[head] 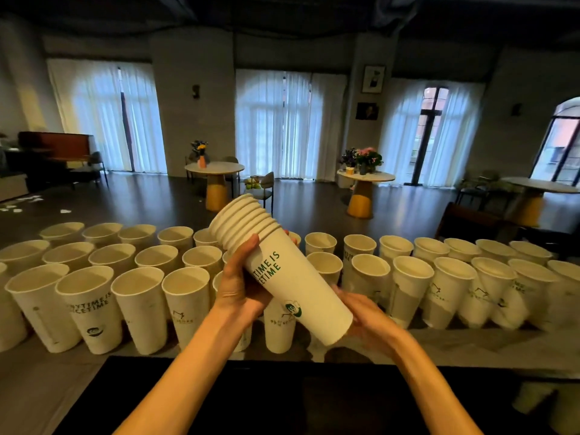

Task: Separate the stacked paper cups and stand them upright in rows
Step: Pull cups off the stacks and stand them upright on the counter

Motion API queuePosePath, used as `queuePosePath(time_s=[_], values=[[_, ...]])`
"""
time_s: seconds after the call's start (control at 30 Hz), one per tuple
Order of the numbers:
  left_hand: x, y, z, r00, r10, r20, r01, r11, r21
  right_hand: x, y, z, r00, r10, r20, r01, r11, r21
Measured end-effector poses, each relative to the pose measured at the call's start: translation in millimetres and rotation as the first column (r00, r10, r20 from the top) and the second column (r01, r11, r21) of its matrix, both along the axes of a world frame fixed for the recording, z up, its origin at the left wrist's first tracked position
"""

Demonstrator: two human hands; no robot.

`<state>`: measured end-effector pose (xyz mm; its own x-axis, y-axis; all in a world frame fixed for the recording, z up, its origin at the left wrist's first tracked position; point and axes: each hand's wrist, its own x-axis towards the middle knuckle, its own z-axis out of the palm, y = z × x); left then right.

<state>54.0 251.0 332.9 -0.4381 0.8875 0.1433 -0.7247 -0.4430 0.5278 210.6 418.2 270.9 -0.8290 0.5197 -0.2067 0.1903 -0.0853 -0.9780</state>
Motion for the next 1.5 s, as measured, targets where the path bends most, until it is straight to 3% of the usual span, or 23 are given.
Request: queuePosePath(time_s=[0.1,0.17,0.37,0.57,0.67,0.8,0.93,1.03,1.23,1.5], values=[[21.4,12.3,-12.2,0.996,0.016,-0.087,-0.023,0.996,-0.085,14.6,-2.4,3.3,0.969,0.206,-0.139,-0.227,0.96,-0.163],[30.6,19.5,-19.1,0.989,0.072,-0.126,-0.09,0.985,-0.145,17.1,-6.2,1.4,0.944,0.281,-0.17,-0.306,0.942,-0.141],[33.6,24.6,-18.7,0.943,0.232,-0.24,-0.266,0.957,-0.121,14.4,-16.8,7.8,0.962,0.247,-0.115,-0.24,0.968,0.074],[34.8,12.7,-21.2,0.899,0.258,-0.353,-0.306,0.948,-0.086,13.6,-15.4,3.9,0.98,0.164,-0.11,-0.137,0.966,0.22],[28.7,3.5,-13.9,0.911,0.324,-0.255,-0.354,0.932,-0.082,18.4,-8.4,-3.9,0.985,0.137,-0.104,-0.1,0.948,0.303],[-0.7,-18.4,5.9,0.931,0.357,-0.073,-0.353,0.934,0.058,34.5,13.0,-29.3,0.997,-0.002,-0.078,0.029,0.936,0.352],[-20.6,-38.8,15.9,0.913,0.408,0.001,-0.406,0.908,0.099,46.6,27.6,-56.6,0.971,-0.213,-0.113,0.233,0.95,0.209],[-18.2,-43.8,13.4,0.919,0.393,-0.01,-0.391,0.916,0.084,48.8,32.4,-75.5,0.945,-0.31,-0.104,0.324,0.927,0.188],[-9.7,-36.8,2.1,0.934,0.357,0.015,-0.357,0.93,0.089,50.0,35.9,-90.0,0.922,-0.364,-0.128,0.38,0.915,0.137],[0.8,-23.4,1.1,0.951,0.307,-0.016,-0.305,0.947,0.098,22.0,27.6,-88.4,0.962,-0.25,-0.113,0.265,0.954,0.143]])
